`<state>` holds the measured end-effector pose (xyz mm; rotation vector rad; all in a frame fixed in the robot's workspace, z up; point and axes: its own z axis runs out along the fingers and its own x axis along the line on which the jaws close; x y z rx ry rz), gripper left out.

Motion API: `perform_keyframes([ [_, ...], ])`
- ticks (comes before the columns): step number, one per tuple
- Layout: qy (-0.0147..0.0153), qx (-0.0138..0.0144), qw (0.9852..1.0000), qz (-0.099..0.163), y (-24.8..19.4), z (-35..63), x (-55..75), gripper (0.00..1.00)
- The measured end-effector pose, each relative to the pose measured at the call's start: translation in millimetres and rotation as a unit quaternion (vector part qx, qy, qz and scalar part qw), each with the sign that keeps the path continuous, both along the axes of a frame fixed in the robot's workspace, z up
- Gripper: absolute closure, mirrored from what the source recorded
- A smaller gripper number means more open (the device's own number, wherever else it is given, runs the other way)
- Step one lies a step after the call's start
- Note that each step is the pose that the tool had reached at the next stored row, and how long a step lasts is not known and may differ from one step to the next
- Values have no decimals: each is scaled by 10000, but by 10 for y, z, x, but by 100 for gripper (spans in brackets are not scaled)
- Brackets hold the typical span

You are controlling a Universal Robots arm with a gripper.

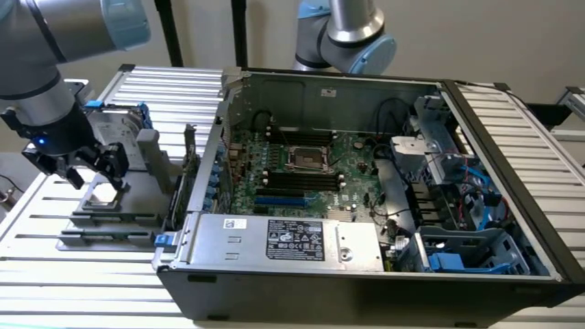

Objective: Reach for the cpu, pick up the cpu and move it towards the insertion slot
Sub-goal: 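Pick up the cpu and move it towards the insertion slot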

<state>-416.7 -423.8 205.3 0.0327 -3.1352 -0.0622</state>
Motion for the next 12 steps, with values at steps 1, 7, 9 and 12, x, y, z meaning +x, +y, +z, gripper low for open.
perform_keyframes([
  [1,0,0,10000,0,0,-18,0,27],
  [7,0,6,10000,0,0,-83,0,27],
  [9,0,10,10000,0,0,-91,0,27],
  [12,0,17,10000,0,0,-101,0,27],
])
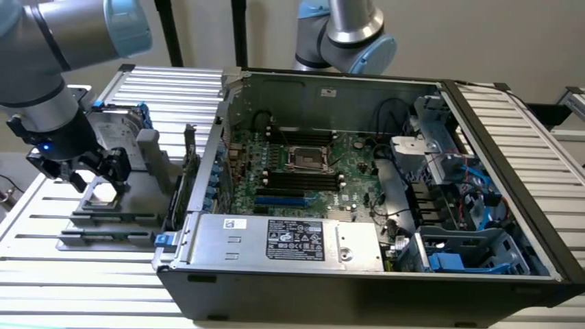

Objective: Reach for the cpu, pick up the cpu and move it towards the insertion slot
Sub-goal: 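Pick up the cpu and move it towards the insertion slot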

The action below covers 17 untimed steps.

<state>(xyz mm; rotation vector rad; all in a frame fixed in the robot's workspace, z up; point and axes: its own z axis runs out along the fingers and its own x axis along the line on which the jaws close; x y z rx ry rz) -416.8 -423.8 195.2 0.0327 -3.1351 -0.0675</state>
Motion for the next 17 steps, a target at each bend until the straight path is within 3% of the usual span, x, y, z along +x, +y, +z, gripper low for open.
perform_keyframes([
  [17,-12,12,10000,-3,0,-63,0,27],
])
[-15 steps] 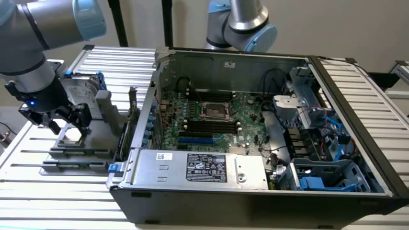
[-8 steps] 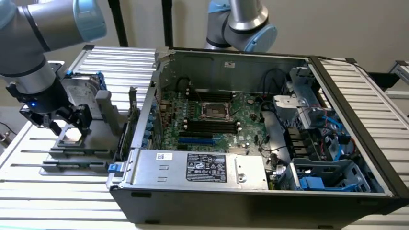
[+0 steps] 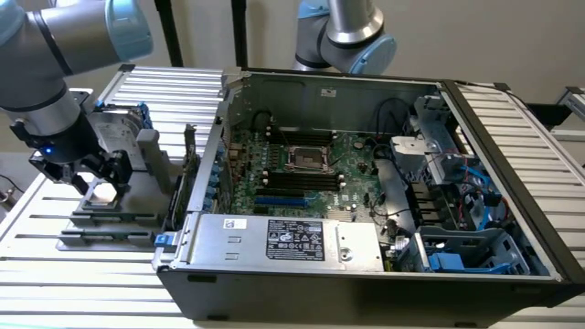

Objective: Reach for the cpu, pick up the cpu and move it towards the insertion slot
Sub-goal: 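Pick up the cpu and move it towards the insertion slot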

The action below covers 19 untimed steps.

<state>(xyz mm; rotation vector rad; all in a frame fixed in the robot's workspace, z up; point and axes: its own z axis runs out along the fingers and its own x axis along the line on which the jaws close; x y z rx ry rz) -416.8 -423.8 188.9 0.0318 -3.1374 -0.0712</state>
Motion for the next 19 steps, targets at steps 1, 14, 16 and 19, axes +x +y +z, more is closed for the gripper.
perform_keyframes([
  [1,0,0,10000,0,0,-3,1,27],
  [14,0,0,10000,0,0,-30,10,27],
  [16,0,0,10000,0,0,-32,10,29],
  [19,0,0,10000,0,0,-34,10,36],
])
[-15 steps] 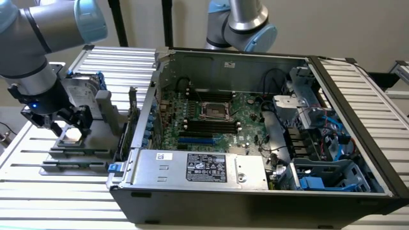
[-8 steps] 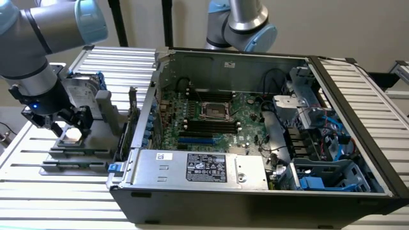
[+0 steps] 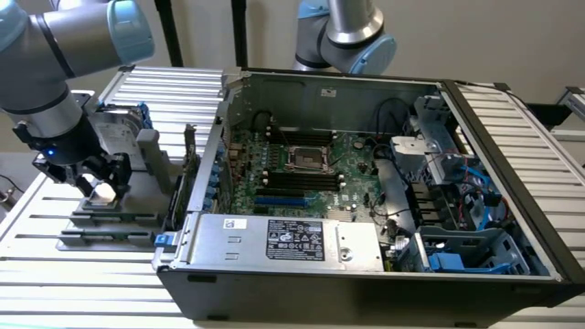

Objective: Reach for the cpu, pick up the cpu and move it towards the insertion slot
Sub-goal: 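Pick up the cpu and move it towards the insertion slot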

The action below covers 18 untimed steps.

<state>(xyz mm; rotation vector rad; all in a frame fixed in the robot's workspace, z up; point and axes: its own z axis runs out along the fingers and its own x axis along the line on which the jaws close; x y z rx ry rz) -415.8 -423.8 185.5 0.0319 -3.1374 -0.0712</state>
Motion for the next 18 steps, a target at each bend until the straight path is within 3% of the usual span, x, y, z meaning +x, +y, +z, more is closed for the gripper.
perform_keyframes([
  [5,2,-1,10000,0,0,-2,-1,38],
  [6,1,-1,10000,0,0,-2,0,44],
  [12,4,2,10000,0,1,1,0,45],
  [18,8,1,10000,0,-1,155,0,45],
])
